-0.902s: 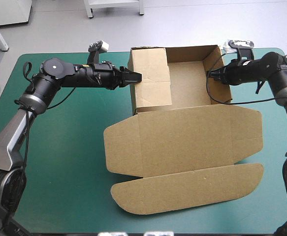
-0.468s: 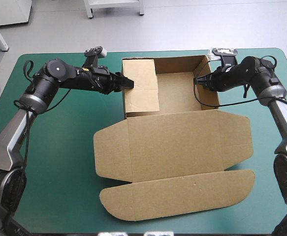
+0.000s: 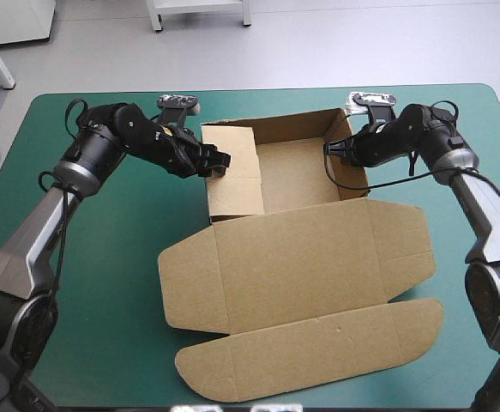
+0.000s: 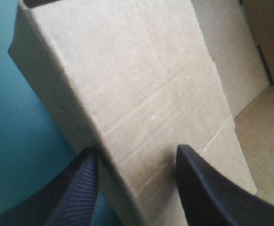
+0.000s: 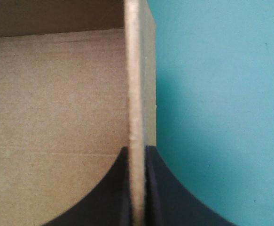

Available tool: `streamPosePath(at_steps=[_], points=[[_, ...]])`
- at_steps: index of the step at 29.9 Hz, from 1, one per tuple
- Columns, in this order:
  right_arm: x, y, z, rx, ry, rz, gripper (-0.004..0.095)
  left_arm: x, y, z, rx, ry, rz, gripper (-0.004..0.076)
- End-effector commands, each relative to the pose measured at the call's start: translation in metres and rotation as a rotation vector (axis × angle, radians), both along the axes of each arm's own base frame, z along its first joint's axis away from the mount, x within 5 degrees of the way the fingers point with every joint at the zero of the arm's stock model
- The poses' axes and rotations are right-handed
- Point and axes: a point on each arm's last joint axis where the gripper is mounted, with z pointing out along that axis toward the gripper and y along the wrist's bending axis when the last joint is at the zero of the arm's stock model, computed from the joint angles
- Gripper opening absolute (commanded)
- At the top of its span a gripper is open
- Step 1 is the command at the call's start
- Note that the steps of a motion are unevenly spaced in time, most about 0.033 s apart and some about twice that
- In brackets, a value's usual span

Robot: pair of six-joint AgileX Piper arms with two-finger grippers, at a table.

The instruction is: Fold the box

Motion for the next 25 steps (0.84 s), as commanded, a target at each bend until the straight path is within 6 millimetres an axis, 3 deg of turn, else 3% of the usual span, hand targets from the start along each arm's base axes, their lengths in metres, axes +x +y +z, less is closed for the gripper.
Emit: streamPosePath(at_steps=[1,10,14,18,22,25], points=[[-0.005,0.002,0.035,0.089,-0.109,-0.043,-0.0008,-0.006,-0.009,0.018,0.015,-0.002,-0.014,0.0365],[-0.005,0.002,0.035,0.1,-0.108,-0.061,-0.0005,-0.002,-0.02,0.0,0.224,0.076,-0.003,0.0344],[-0.007,0.001,0.032,0.072,-0.082,-0.048,-0.0003,0.003,-0.023,0.004,0.186,0.018,0.013,0.0281],[-0.01,0.001,0.028,0.008,-0.053,-0.022,-0.0003,0.008,-0.025,0.011,0.163,-0.025,0.024,0.0277],[-0.012,0.007,0.028,0.012,-0.046,-0.007,-0.0003,0.013,-0.029,0.006,0.169,0.017,0.023,0.0273],[-0.014,0.015,0.027,-0.02,-0.05,0.019,-0.0003,0.02,-0.029,-0.001,0.202,0.028,0.027,0.0211]])
